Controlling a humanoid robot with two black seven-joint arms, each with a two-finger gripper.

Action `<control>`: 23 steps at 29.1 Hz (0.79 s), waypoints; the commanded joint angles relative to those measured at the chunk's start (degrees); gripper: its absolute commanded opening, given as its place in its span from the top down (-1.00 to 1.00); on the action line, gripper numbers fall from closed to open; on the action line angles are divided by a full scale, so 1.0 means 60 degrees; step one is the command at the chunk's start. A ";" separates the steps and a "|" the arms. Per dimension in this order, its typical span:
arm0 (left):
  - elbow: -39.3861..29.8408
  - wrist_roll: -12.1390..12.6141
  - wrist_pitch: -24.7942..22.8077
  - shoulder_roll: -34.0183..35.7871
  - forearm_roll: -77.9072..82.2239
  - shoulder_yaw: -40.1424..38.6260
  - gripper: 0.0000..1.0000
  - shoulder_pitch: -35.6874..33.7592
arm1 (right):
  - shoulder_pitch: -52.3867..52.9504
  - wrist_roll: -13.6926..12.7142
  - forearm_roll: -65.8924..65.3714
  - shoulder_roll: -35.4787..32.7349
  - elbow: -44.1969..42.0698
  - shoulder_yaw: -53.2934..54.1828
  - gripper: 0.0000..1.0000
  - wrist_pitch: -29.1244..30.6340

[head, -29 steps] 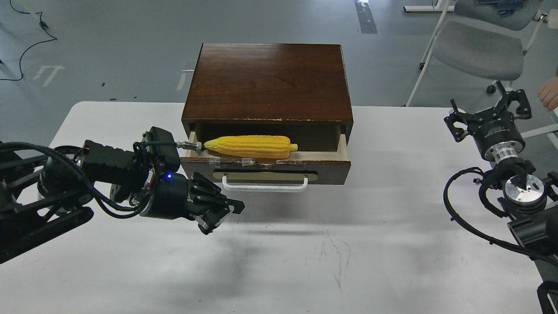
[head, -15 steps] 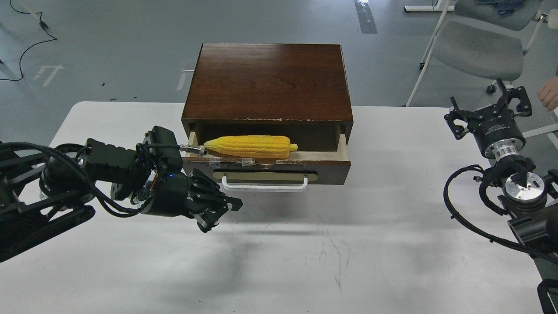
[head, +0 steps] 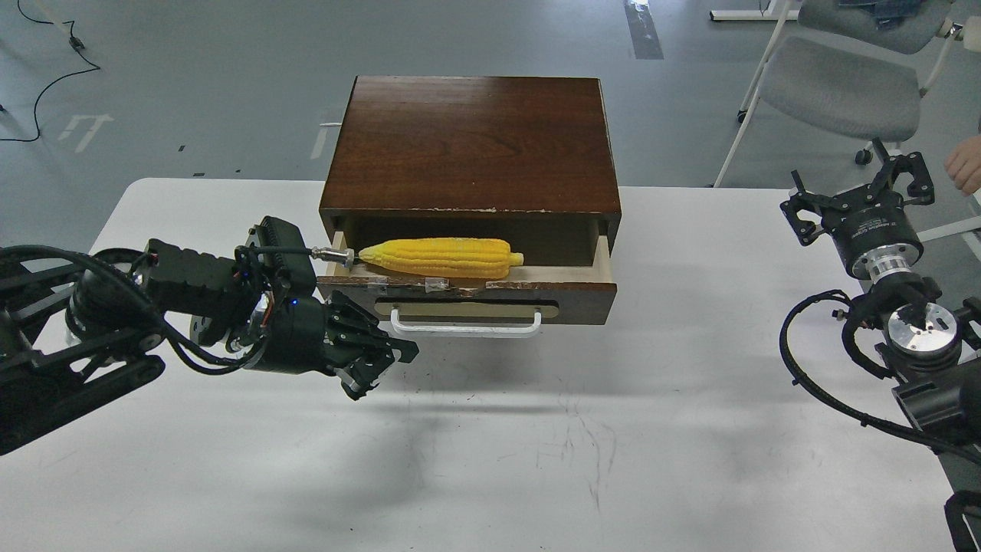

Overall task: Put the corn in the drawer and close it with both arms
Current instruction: 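Push the drawer front with the left gripper toward the box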

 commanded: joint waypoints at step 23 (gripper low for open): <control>0.1174 0.0002 0.0017 -0.0750 -0.0050 -0.0311 1.00 -0.0020 | -0.0029 0.0001 -0.0014 -0.0014 0.0000 -0.0059 -1.00 0.0000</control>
